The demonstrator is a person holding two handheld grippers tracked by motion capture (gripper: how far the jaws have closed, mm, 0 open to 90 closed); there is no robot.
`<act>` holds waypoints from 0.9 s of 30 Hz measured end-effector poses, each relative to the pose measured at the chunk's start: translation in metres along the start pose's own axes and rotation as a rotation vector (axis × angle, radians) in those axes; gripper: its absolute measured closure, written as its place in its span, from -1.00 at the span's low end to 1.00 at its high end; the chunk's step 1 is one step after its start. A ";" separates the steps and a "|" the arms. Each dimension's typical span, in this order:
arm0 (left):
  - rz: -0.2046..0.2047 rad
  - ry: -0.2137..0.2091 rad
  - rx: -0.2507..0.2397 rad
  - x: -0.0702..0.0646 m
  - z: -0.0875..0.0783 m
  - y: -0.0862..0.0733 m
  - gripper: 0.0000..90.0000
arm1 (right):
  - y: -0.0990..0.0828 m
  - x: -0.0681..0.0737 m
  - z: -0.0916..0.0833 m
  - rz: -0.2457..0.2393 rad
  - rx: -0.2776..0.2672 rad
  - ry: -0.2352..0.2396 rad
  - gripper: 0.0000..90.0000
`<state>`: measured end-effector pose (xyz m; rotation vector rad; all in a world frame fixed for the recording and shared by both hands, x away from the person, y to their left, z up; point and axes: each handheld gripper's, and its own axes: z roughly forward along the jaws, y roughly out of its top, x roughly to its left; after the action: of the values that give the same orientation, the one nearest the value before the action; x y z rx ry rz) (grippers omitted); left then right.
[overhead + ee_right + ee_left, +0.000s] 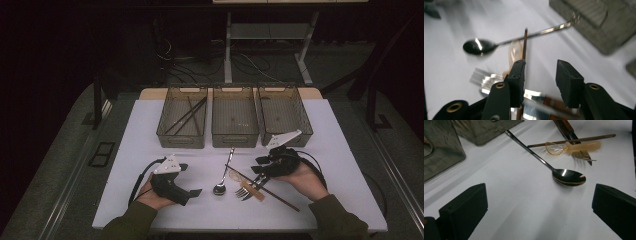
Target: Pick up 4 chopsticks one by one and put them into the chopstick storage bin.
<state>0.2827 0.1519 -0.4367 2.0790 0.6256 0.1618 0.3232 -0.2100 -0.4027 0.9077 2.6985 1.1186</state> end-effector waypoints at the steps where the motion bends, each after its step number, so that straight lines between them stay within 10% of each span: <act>1: -0.001 0.001 -0.002 0.000 0.000 0.000 -1.00 | -0.010 0.002 -0.004 0.004 0.005 -0.002 0.34; 12: 0.006 0.006 0.003 -0.001 0.000 0.000 -1.00 | -0.047 0.014 -0.015 0.011 0.049 0.021 0.56; 27: 0.010 0.004 0.005 -0.001 0.001 0.000 -1.00 | -0.049 0.019 0.002 -0.006 0.133 0.013 0.72</act>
<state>0.2818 0.1509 -0.4371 2.0869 0.6192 0.1705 0.2840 -0.2256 -0.4344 0.9122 2.8127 0.9573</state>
